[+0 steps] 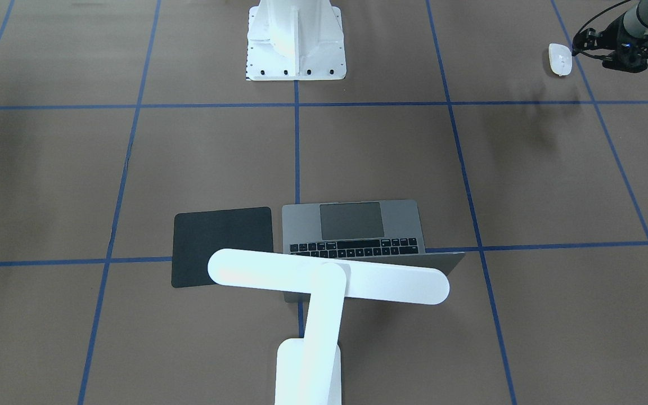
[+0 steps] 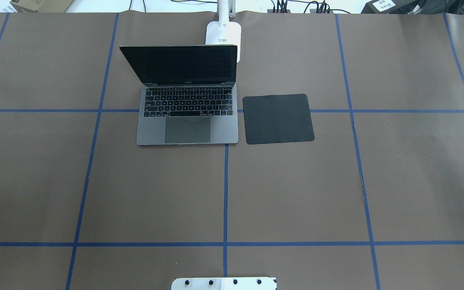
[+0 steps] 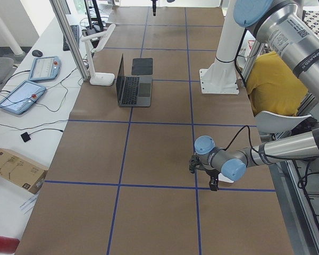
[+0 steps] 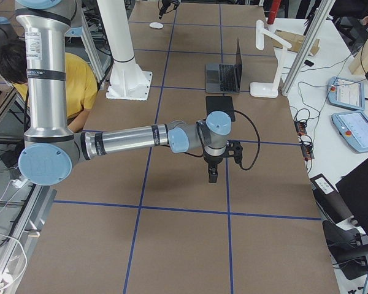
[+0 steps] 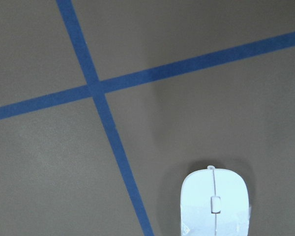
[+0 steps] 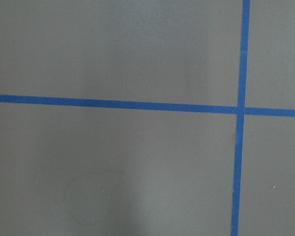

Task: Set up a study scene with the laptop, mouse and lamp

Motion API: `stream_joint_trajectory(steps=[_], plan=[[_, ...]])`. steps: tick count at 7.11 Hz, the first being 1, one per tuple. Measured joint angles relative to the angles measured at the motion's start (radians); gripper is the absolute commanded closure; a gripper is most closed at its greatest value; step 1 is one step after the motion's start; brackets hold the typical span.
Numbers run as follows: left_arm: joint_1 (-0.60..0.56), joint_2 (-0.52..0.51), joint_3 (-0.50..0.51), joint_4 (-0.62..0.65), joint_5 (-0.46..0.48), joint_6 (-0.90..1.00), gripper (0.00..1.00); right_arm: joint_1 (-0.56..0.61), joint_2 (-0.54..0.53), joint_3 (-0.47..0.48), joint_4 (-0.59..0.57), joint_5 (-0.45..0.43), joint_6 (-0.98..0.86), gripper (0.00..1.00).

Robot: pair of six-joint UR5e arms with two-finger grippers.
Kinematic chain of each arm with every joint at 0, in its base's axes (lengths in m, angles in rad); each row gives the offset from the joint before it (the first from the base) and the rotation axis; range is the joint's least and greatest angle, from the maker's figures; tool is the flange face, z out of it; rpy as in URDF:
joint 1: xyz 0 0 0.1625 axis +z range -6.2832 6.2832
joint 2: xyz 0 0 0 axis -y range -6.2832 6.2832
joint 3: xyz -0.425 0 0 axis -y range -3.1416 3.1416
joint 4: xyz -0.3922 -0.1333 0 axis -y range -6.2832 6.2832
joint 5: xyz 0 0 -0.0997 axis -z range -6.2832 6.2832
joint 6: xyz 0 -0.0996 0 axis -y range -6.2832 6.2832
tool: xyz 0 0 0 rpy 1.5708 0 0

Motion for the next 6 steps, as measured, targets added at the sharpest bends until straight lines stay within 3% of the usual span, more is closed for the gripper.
stream_joint_trajectory(steps=[3,6], plan=[[0.062,-0.003,0.007,-0.066,-0.008,-0.117,0.0,0.0,0.0,0.0,0.001,0.0,-0.001,0.0],[0.262,-0.01,0.009,-0.161,0.028,-0.349,0.0,0.0,0.0,0.0,0.001,-0.002,-0.001,0.0]])
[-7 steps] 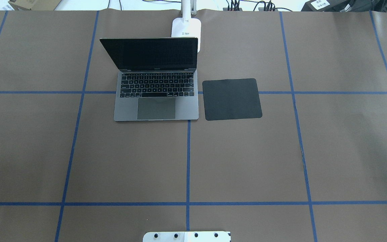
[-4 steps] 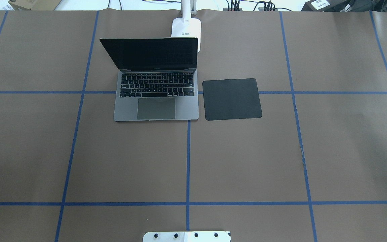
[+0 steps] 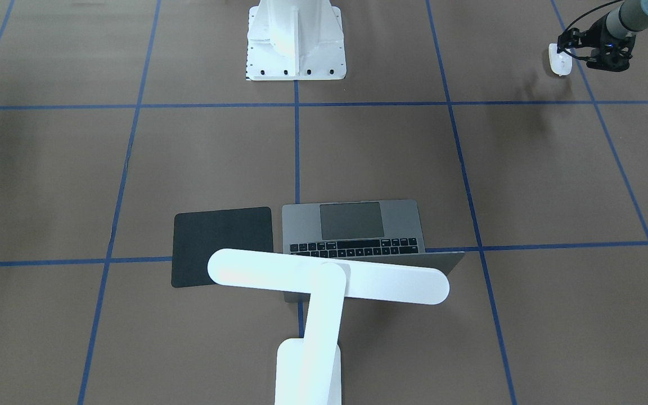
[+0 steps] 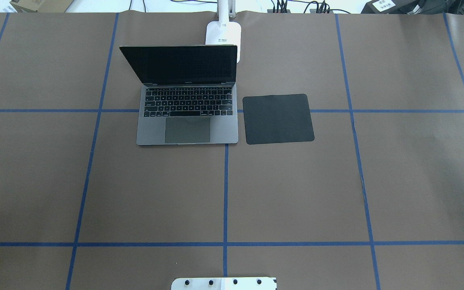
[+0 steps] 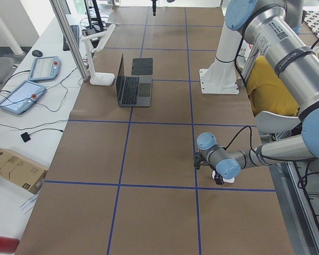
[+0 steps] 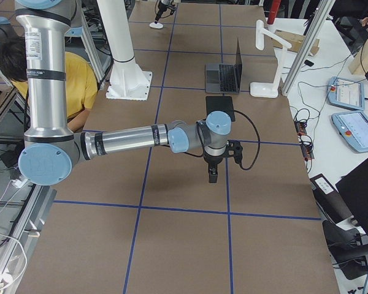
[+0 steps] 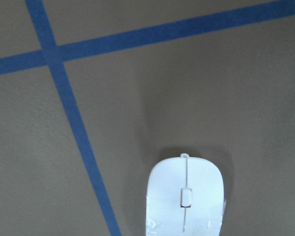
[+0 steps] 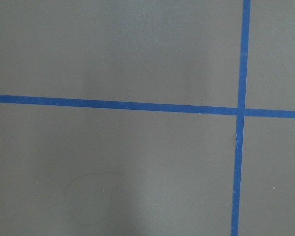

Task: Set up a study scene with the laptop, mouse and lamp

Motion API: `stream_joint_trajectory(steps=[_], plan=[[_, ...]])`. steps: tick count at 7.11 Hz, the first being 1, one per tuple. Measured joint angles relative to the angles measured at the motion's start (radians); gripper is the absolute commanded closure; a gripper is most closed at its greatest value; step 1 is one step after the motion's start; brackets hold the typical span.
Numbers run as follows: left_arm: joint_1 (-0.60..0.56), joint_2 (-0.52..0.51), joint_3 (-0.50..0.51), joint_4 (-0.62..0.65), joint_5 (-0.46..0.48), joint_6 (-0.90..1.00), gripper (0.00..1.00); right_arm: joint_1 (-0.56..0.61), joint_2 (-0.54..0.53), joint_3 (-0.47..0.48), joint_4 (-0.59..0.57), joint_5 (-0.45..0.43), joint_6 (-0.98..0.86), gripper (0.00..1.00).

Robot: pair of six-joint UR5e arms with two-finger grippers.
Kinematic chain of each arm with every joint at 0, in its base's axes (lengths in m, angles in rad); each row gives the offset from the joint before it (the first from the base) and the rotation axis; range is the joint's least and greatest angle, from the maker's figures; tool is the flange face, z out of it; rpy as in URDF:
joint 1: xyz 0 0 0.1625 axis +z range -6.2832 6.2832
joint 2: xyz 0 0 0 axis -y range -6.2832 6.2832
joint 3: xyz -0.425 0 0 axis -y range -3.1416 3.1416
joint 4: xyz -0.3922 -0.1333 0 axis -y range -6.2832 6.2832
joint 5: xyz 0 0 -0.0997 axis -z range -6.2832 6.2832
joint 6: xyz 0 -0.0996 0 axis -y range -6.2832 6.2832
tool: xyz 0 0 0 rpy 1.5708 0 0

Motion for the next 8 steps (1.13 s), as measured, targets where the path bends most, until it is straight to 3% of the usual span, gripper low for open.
stream_joint_trajectory(steps=[2,8], plan=[[0.081,-0.001,0.002,-0.028,0.031,-0.072,0.0,0.0,0.001,-0.001,0.0,-0.001,0.001,0.0],[0.111,-0.047,0.06,-0.031,0.038,-0.08,0.0,0.0,0.002,-0.003,0.0,-0.001,0.001,0.0]])
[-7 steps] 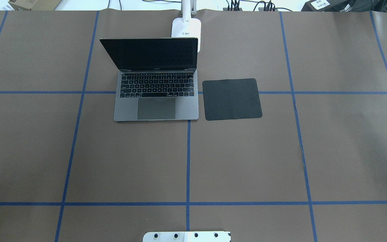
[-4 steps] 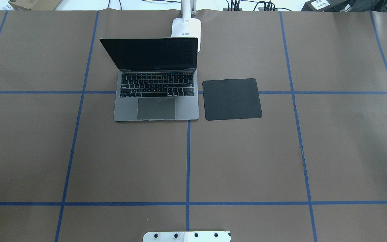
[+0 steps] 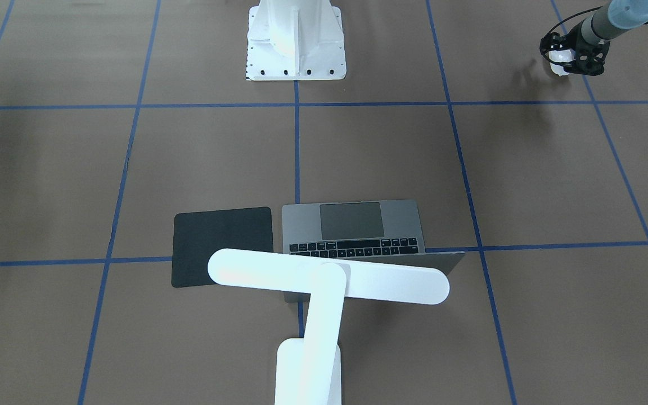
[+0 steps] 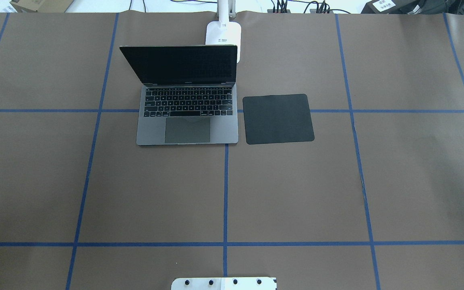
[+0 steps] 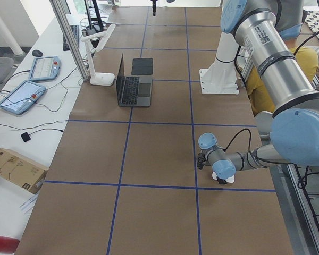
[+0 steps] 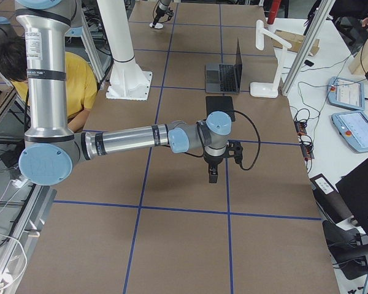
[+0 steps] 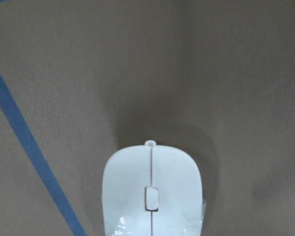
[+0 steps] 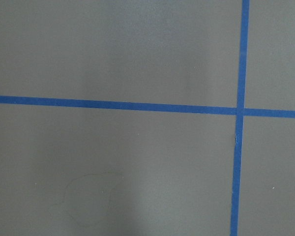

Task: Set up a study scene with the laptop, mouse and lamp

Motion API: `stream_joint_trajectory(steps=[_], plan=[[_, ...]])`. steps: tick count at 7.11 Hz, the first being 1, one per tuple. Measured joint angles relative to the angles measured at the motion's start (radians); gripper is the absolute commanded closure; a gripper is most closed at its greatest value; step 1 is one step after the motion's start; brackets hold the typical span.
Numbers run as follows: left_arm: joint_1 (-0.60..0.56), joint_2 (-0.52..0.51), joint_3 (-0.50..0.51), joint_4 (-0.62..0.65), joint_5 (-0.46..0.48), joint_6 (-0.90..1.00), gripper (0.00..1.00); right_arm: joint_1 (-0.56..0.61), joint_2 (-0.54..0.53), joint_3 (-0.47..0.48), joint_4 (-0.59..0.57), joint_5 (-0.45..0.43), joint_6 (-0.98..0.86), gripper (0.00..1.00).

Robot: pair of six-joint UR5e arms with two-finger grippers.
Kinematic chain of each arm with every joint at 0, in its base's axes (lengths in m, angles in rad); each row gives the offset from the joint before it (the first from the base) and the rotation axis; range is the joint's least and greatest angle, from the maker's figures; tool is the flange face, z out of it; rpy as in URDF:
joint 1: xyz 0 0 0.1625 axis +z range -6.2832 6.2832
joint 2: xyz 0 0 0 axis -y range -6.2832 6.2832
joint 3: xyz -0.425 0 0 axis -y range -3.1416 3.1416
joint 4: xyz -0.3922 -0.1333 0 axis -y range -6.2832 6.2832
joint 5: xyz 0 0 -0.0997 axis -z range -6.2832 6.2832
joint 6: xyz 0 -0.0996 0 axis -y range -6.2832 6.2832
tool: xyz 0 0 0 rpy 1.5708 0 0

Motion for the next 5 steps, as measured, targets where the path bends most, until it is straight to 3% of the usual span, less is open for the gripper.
stream_joint_trajectory(steps=[1,2,3,5], plan=[[0.0,-0.007,0.011,0.0,0.0,0.0,0.03,0.0,0.0,0.0,0.0,0.0,0.0,0.0],[0.0,-0.01,0.018,0.0,0.0,0.001,0.15,0.0,0.001,0.001,0.0,0.0,0.0,0.0],[0.001,-0.01,0.021,0.0,0.0,0.002,0.37,0.0,0.001,0.002,0.0,0.0,0.0,0.0],[0.001,-0.01,0.022,-0.001,0.0,0.003,0.62,0.0,0.001,0.002,0.0,0.0,0.0,0.0]])
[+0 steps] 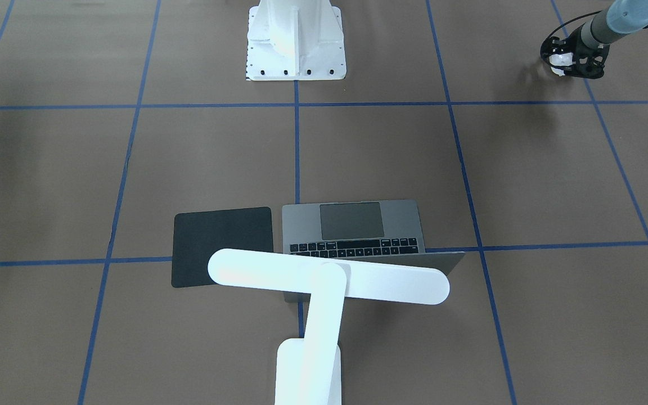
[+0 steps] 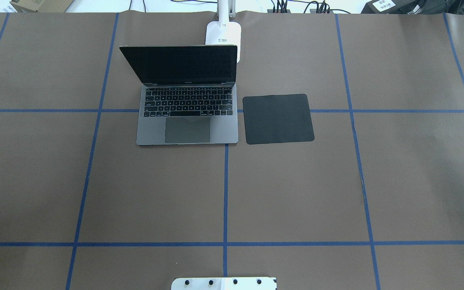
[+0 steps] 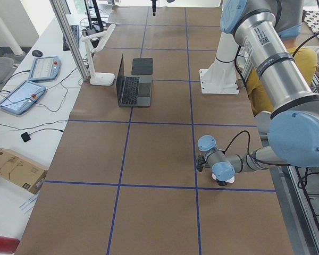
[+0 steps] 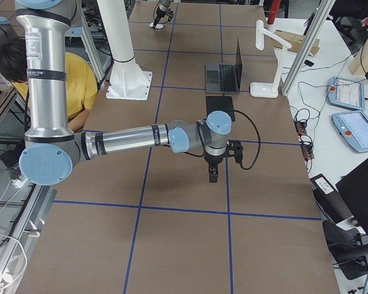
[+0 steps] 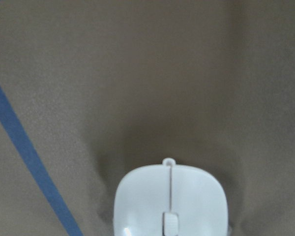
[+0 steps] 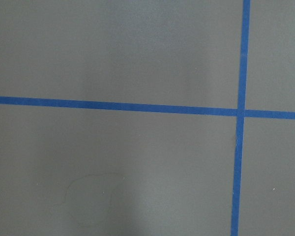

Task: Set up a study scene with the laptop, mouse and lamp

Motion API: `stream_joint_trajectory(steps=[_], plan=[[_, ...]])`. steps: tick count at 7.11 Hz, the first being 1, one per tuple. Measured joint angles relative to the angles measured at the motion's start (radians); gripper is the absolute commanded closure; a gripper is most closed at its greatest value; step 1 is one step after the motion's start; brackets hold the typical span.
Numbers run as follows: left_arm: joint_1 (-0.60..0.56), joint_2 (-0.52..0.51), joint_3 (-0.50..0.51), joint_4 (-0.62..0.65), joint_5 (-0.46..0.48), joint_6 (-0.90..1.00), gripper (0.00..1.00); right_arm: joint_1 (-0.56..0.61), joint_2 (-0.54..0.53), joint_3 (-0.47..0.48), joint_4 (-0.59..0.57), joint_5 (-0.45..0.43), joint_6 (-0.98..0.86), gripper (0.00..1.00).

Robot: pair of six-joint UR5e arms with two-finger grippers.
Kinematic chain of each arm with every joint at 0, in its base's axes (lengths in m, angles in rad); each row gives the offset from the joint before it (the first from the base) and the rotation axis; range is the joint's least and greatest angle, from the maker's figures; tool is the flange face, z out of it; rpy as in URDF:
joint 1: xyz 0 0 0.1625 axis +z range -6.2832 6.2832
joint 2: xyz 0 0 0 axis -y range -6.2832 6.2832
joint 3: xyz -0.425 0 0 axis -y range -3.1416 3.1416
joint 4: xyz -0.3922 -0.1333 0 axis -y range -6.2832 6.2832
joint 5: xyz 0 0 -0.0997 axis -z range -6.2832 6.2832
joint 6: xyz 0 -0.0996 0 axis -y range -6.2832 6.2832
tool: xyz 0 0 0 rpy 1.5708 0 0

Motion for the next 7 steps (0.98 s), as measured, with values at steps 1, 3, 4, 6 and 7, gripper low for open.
stream_joint_trajectory(steps=[1,3,4,6,7], plan=[[0.0,0.0,0.0,-0.001,0.0,0.0,0.7,0.0,0.0,0.0,0.0,0.0,0.0,0.0],[-0.003,0.001,-0.008,-0.003,-0.002,0.0,0.73,0.0,0.001,0.0,0.0,0.0,0.0,0.0],[-0.007,0.005,-0.026,-0.003,-0.007,-0.001,0.74,0.0,0.001,0.0,0.0,0.0,0.0,0.0],[-0.016,0.018,-0.094,-0.001,-0.056,-0.008,0.76,0.0,0.002,0.0,0.0,0.0,0.0,0.0],[-0.032,0.02,-0.129,0.002,-0.089,-0.011,0.8,0.0,0.002,0.0,0.0,0.0,0.0,0.0]])
